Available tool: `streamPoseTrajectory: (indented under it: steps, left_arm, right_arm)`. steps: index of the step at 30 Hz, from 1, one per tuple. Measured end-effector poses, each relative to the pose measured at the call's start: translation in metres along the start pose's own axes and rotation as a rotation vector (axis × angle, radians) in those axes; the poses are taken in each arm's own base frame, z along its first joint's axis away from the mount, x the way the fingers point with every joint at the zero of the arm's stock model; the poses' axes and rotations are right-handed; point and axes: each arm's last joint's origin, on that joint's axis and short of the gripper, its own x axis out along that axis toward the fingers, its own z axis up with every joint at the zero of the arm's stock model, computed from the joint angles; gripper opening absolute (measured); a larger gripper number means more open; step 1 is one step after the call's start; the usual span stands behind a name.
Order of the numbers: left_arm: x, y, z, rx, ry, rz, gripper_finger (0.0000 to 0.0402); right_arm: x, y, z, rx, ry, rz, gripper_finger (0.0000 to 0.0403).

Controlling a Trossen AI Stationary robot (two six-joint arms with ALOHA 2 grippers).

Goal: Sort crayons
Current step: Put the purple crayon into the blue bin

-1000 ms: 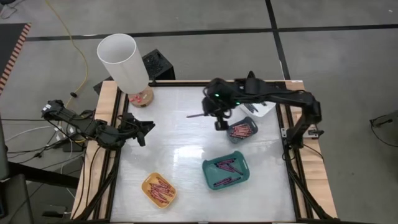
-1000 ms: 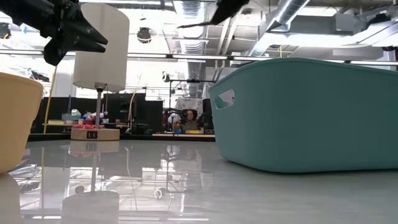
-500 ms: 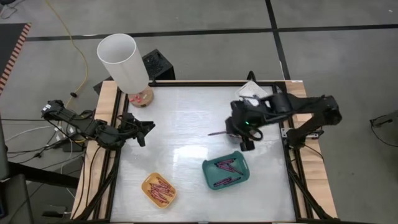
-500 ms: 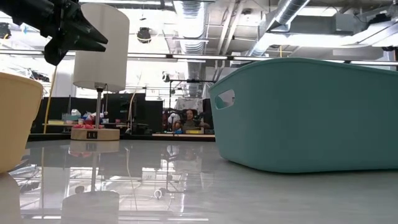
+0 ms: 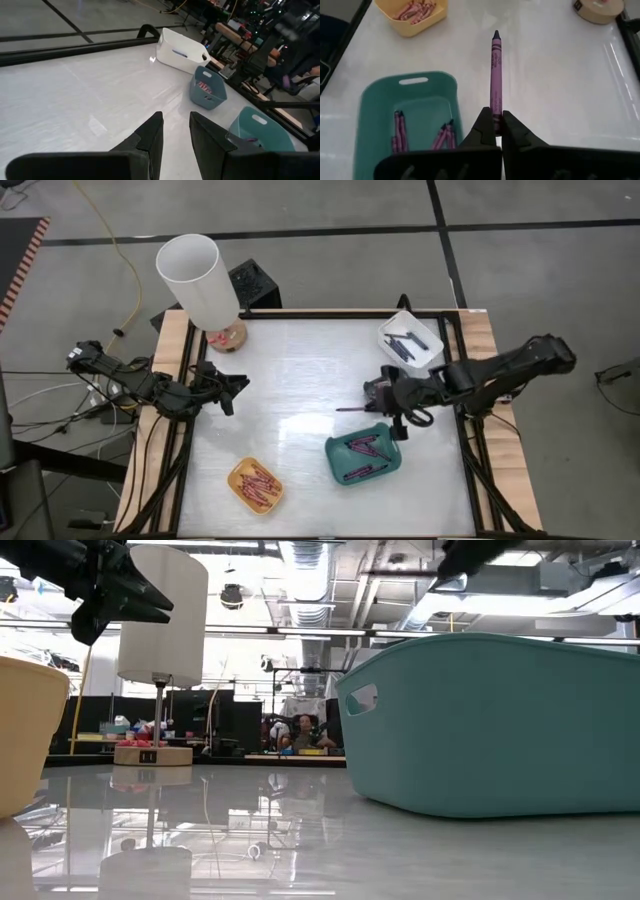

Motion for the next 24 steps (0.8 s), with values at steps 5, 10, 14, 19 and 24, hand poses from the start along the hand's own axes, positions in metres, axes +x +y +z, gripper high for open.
streamPoseTrajectory:
  steps: [5, 10, 14, 19, 24]
  left_arm:
    - [0.000, 0.000, 0.000, 0.004, 0.000, 0.000, 0.0085]
    - [0.000, 0.000, 0.000, 0.004, 0.000, 0.000, 0.0085]
    - [0.000, 0.000, 0.000, 0.004, 0.000, 0.000, 0.0085]
    - [0.000, 0.000, 0.000, 0.002, -0.001, 0.002, 0.0085]
    - [0.000, 0.000, 0.000, -0.001, -0.002, 0.003, 0.0085]
  right_arm:
    - [0.023, 0.011, -0.025, 0.028, -0.070, 0.030, 0.0007]
    - [0.042, 0.021, -0.053, 0.063, -0.065, 0.057, 0.0007]
    - [0.051, 0.030, -0.072, 0.100, -0.073, 0.087, 0.0008]
    - [0.054, 0.039, -0.084, 0.107, -0.102, 0.126, 0.0008]
    - [0.061, 0.046, -0.104, 0.132, -0.123, 0.160, 0.0008]
